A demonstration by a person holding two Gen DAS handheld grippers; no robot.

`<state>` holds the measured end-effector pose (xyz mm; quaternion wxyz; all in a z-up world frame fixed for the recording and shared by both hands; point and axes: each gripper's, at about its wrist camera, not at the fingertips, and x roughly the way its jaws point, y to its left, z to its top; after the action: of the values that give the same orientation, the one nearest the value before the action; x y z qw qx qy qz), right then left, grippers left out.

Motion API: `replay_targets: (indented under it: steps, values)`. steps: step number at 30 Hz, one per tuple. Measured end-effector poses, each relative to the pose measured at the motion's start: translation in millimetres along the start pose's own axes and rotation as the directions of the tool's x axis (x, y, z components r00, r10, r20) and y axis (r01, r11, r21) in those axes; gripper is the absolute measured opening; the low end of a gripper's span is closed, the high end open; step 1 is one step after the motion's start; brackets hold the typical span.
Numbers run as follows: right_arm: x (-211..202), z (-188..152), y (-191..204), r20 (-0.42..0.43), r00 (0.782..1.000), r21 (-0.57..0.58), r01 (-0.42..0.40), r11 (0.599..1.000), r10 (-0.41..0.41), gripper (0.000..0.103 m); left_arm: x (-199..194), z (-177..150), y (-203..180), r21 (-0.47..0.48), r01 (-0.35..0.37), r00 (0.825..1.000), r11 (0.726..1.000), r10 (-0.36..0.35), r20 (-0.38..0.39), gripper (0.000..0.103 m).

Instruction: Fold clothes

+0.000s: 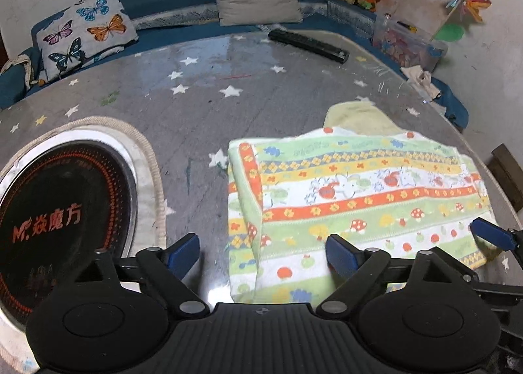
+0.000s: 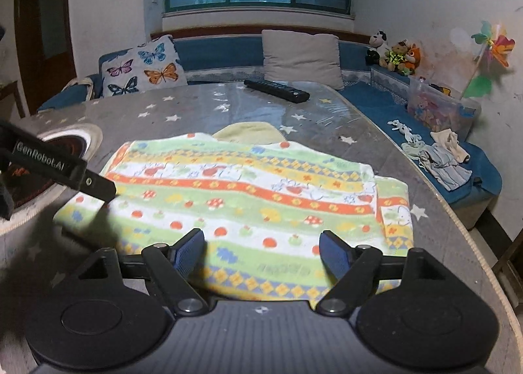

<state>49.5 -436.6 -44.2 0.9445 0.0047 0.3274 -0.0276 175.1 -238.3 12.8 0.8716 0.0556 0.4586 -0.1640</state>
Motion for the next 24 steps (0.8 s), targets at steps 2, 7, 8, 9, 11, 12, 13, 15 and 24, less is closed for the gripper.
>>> replay_targets:
  steps: [2,7,8,9,11,12,13,15,24]
  values:
    - [-3.7,-2.3,2.3,0.003,1.000,-0.004,0.002,1.000,-0.002,0.081,-1.1,-2.4,-1.3,0.007,-0.016,1.000,1.000,0.016,-0.012,0.091]
    - [-11.6,-6.7,5.7,0.007,1.000,0.004,0.001,1.000,-0.001,0.090,-5.3,-6.9,-2.3,0.007,-0.025,0.999,1.000,0.026,-0.025,0.096]
    - [-11.9,-7.8,6.7,0.003,1.000,0.002,-0.002,1.000,0.002,0.091,-5.7,-7.7,-2.6,0.007,-0.029,0.999,1.000,0.029,-0.029,0.096]
    - [-12.0,-9.2,7.9,-0.001,1.000,-0.001,-0.003,1.000,0.003,0.091,-6.2,-8.6,-3.0,0.008,-0.032,0.999,0.999,0.033,-0.033,0.097]
    - [-12.3,-12.5,10.5,-0.013,1.000,-0.011,-0.003,1.000,0.003,0.091,-7.3,-10.7,-3.3,0.010,-0.035,0.999,0.999,0.035,-0.038,0.098]
    - [-12.4,-13.9,11.4,-0.017,1.000,-0.015,-0.002,1.000,0.002,0.091,-7.8,-12.0,-3.5,0.012,-0.037,0.998,0.999,0.038,-0.040,0.098]
    - [-12.8,-15.5,12.1,-0.021,1.000,-0.018,0.000,1.000,0.000,0.091,-8.3,-13.1,-3.4,0.013,-0.040,0.998,0.999,0.041,-0.042,0.098]
    - [-14.0,-18.1,13.1,-0.025,1.000,-0.019,0.003,1.000,-0.003,0.091,-9.2,-14.9,-2.9,0.015,-0.047,0.998,0.999,0.047,-0.045,0.099]
    - [-26.0,-21.2,8.0,-0.014,1.000,0.041,0.009,0.999,-0.008,0.095,-10.5,-21.9,-3.3,0.041,-0.096,0.991,0.995,0.100,-0.088,0.102]
